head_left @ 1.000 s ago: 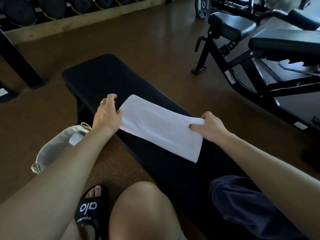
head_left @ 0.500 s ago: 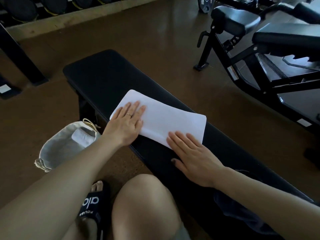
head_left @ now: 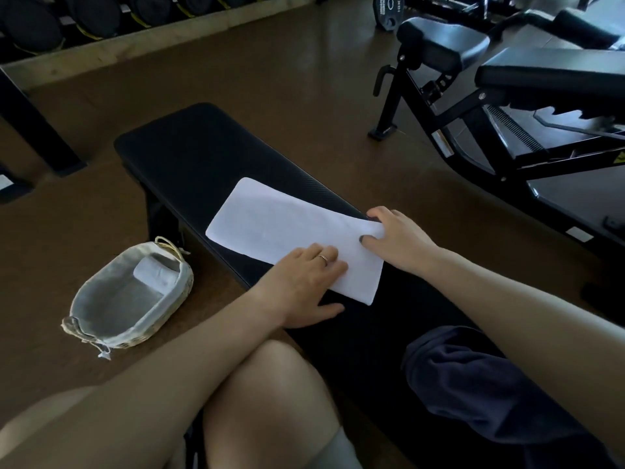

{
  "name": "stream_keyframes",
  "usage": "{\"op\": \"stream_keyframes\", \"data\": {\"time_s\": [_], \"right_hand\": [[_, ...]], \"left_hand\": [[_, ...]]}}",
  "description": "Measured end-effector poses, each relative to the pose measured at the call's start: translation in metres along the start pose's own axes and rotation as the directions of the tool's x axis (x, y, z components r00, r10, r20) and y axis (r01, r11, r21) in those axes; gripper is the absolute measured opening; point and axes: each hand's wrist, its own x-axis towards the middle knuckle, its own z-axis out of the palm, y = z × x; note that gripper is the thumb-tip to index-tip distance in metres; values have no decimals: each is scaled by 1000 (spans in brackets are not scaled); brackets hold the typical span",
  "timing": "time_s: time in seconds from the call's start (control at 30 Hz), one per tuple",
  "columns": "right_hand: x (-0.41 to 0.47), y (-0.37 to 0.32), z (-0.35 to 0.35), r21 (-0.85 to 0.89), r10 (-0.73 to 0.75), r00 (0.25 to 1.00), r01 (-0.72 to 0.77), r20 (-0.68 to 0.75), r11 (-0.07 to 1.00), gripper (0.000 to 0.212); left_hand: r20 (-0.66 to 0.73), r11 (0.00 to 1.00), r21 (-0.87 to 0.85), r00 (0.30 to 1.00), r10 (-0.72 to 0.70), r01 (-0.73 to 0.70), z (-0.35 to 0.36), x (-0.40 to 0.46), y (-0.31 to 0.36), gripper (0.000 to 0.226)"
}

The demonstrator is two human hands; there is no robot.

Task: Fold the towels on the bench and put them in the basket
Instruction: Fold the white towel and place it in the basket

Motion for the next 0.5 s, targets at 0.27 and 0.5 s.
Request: {"op": "stream_keyframes", "data": {"time_s": [0.27, 0.5], "right_hand": [[15, -5, 2, 110, 141, 990, -141, 10, 984, 45], [16, -10, -9, 512, 352, 910, -414, 217, 753, 54]], "left_hand": [[-35, 999, 30, 999, 37, -36, -7, -4, -5, 32], [104, 997, -13, 992, -77, 79, -21, -12, 2, 48]]}}
